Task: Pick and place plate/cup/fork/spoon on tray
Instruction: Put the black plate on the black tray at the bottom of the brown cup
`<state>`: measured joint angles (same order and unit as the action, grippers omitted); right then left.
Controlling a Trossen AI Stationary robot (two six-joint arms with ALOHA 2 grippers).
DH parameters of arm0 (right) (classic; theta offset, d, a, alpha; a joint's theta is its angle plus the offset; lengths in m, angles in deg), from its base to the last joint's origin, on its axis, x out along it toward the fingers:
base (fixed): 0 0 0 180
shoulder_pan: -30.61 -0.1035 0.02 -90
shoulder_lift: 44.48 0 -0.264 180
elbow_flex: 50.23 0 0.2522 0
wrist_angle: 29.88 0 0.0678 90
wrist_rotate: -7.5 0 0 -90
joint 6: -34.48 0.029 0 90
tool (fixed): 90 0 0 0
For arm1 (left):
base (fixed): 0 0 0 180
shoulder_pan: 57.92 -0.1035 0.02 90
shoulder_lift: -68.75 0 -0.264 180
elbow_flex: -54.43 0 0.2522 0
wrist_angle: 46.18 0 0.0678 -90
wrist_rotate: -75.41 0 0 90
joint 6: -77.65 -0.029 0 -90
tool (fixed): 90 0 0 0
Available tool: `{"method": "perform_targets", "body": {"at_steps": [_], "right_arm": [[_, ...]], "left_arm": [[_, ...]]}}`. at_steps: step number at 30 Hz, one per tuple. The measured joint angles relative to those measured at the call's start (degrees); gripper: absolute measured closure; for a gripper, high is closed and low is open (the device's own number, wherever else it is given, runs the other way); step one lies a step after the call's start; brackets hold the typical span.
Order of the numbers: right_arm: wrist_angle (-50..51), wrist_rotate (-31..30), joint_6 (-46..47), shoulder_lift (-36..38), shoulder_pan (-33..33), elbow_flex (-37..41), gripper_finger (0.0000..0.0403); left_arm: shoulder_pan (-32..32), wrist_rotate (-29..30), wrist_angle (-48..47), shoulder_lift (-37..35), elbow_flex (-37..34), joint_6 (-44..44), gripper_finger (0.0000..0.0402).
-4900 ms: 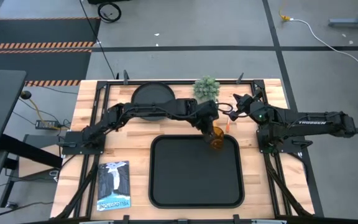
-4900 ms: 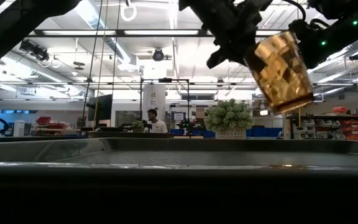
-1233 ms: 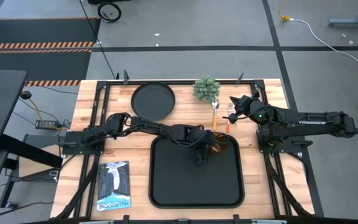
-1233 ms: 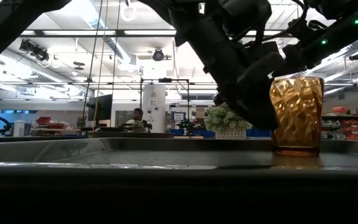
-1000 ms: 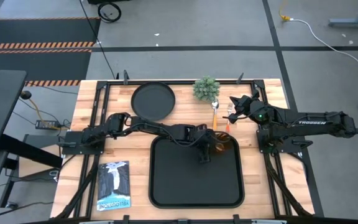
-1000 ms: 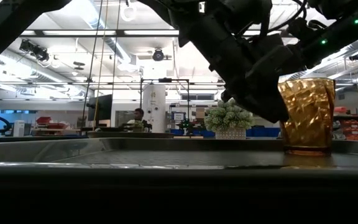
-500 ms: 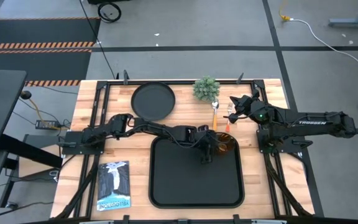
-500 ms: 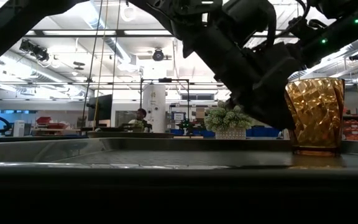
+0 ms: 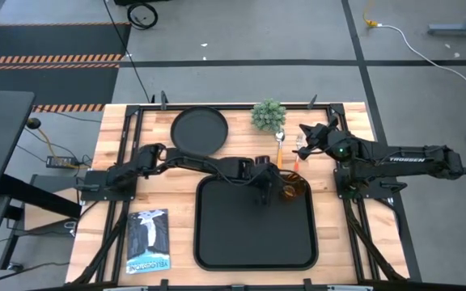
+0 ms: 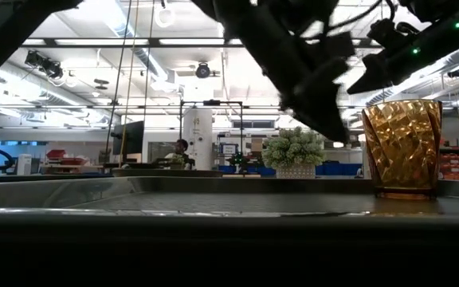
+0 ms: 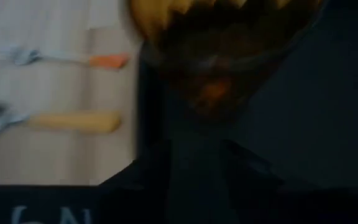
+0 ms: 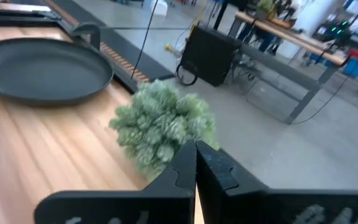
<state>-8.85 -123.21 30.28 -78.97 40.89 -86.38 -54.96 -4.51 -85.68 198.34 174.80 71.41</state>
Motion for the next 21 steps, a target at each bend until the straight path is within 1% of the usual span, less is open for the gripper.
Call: {"method": "perform_targets", "body": {"at_steps": [4,6,10,12,15,18,21], "right_arm": [[-4.42,-0.14,-4.62,0.64,0.04,0.0,0.0394],[-6.69,-0.17,-6.61,0.84,0.04,0.0,0.0394],[-11.31,-0.14,-9.42,0.96,0.04,0.0,0.0394],[-13.01,0.77,-9.43,0.96,0.04,-0.02,0.0394],[-11.44,2.83,-7.81,-0.24,0.04,-0.95,0.0394],[-6.92,4.87,-4.62,-2.95,0.02,-3.27,0.0394],[-3.04,5.29,-1.88,-6.14,0.04,-5.85,0.0394]], "left_arm": [[-1.28,6.1,-6.61,-3.32,0.0,-5.12,0.026],[-1.88,8.81,-7.89,-4.67,0.0,-7.34,0.026],[-3.29,11.87,-10.31,-5.99,0.02,-10.63,0.026],[-4.01,12.47,-11.64,-6.1,0.0,-10.73,0.026],[-4.77,12.62,-13.42,-6.42,-0.55,-9.31,0.026],[-4.79,13.0,-12.17,-6.97,-2.27,-9.21,0.026],[-4.55,13.0,-11.15,-7.48,-4.13,-7.22,0.026]]}}
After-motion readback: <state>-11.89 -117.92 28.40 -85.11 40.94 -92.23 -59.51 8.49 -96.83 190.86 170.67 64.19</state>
